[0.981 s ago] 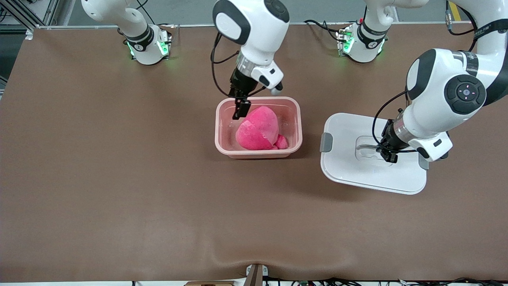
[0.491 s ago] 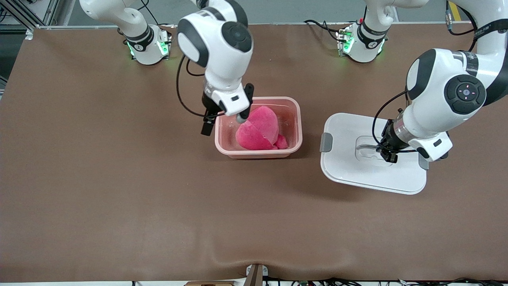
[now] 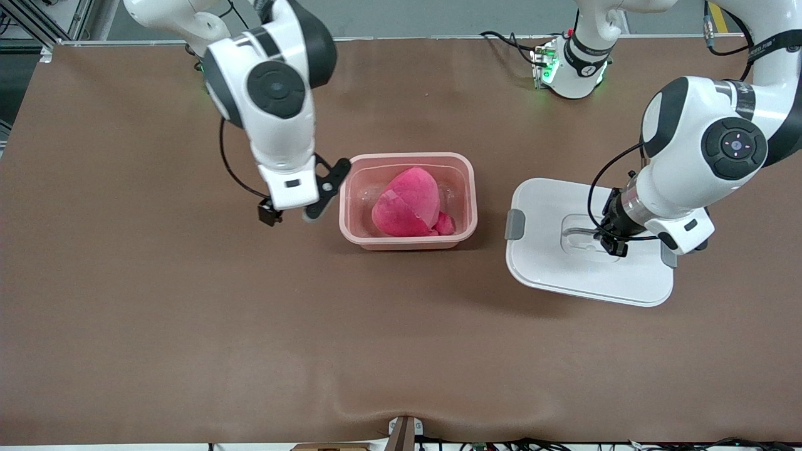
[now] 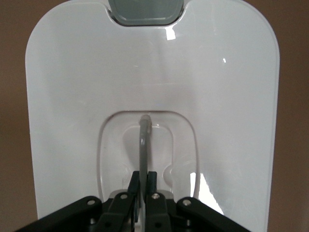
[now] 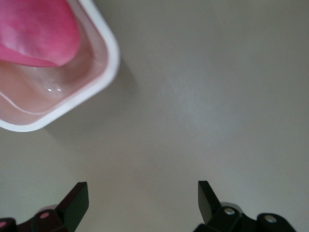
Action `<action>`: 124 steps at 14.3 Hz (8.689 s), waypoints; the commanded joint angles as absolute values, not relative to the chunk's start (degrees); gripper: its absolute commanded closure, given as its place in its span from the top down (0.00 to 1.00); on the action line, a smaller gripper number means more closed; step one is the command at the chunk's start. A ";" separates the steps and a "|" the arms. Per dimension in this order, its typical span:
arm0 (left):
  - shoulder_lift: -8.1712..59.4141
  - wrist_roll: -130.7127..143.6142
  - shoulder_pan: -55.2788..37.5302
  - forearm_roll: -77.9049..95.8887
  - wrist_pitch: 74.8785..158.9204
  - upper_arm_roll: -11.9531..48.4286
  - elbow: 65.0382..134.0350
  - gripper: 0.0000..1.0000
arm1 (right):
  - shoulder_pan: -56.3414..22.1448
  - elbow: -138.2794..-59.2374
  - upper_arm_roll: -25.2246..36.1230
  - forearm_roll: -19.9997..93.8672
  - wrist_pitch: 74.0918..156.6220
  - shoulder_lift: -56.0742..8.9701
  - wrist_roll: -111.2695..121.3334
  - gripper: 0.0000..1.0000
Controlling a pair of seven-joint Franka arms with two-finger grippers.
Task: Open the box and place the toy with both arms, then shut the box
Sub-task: 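Withdraw the right gripper from the box back toward its rest side, then carry the lid back over the box with the left gripper, then lower the lid onto the box and press it down with the left gripper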
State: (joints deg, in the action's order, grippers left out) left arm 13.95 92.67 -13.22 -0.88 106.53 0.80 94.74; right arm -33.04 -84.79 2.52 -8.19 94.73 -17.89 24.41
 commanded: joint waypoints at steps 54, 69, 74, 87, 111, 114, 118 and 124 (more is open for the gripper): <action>23.02 133.84 -33.39 -3.08 109.07 8.96 88.95 0.00 | -4.22 -92.19 9.32 2.20 83.50 3.69 8.88 1.00; 26.36 142.56 -38.14 -6.07 117.50 9.23 88.95 0.00 | -1.85 -92.55 9.49 1.32 84.64 3.25 8.97 1.00; 26.63 142.73 -38.50 -5.54 117.95 9.32 88.95 0.00 | -1.32 -92.64 9.49 1.32 84.46 3.25 9.05 1.00; 27.77 145.28 -40.87 -5.01 118.48 9.23 88.95 0.00 | -0.53 -93.52 9.49 1.23 84.38 3.25 9.05 1.00; 29.09 145.28 -42.10 -5.19 119.62 9.14 89.56 0.00 | -0.26 -94.22 9.49 1.23 84.29 3.25 9.32 1.00; 29.09 145.28 -42.19 -5.45 119.62 9.14 89.65 0.00 | -0.26 -94.22 9.49 1.23 84.37 3.25 9.32 1.00; 29.18 145.55 -42.36 -5.54 119.71 9.14 89.82 0.00 | -0.26 -94.22 9.49 1.23 84.38 3.25 9.76 1.00; 29.18 145.46 -42.19 -5.80 119.79 9.14 90.79 0.00 | -0.26 -94.22 9.49 1.23 84.38 3.25 9.84 1.00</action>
State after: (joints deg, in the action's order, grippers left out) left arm 28.71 144.55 -41.63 -5.27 119.24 9.33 90.32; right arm -1.00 -94.12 9.94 1.82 84.60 3.01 9.16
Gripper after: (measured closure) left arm 0.934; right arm 0.000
